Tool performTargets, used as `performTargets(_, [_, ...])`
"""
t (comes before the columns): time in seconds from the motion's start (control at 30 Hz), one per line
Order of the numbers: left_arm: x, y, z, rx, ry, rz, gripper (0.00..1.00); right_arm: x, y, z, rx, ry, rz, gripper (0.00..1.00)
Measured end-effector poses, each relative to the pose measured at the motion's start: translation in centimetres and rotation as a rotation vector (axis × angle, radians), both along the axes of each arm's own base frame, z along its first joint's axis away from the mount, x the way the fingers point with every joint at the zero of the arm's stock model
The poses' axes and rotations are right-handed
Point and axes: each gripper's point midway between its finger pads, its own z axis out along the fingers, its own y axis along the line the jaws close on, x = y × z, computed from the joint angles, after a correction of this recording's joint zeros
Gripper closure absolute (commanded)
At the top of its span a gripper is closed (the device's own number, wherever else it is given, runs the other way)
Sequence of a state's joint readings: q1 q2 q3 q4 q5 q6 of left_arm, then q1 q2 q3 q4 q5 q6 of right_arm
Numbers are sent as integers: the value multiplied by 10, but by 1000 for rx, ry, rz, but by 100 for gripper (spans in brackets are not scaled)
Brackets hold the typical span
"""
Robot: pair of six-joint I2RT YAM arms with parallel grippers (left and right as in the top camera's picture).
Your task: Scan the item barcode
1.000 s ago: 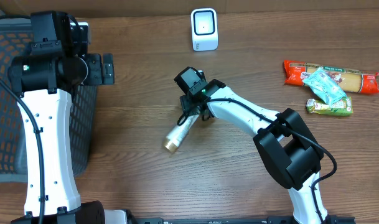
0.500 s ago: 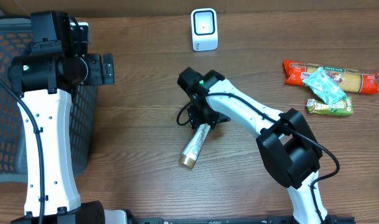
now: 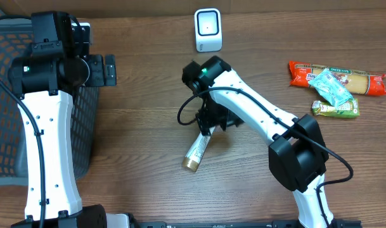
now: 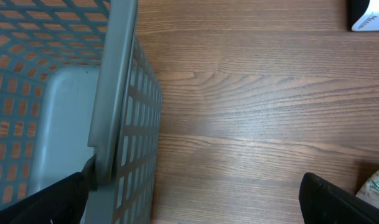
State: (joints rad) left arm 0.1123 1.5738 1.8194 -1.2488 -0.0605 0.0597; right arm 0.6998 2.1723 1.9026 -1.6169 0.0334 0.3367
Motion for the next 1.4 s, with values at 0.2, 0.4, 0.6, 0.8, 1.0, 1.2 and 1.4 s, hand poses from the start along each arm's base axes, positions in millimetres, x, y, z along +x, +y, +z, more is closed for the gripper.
performTargets(0.2, [0,0,0,0,0,0,1,-33,-9,-37,-15,131,-2,25])
performTargets(0.4, [0,0,0,0,0,0,0,-63,18,-63,53,171,58,25])
performTargets(0.6, [0,0,0,0,0,0,0,-75,77,-73,195,88,183,20])
performTargets(0.8, [0,0,0,0,0,0,1,-70,111,-76,297,18,224,21])
performTargets(1.0, [0,0,0,0,0,0,1,-17,127,-73,408,-128,152,21])
performTargets(1.2, [0,0,0,0,0,0,0,66,156,-51,593,-401,103,18])
performTargets(1.4, [0,0,0,0,0,0,1,103,148,-31,596,-508,193,18])
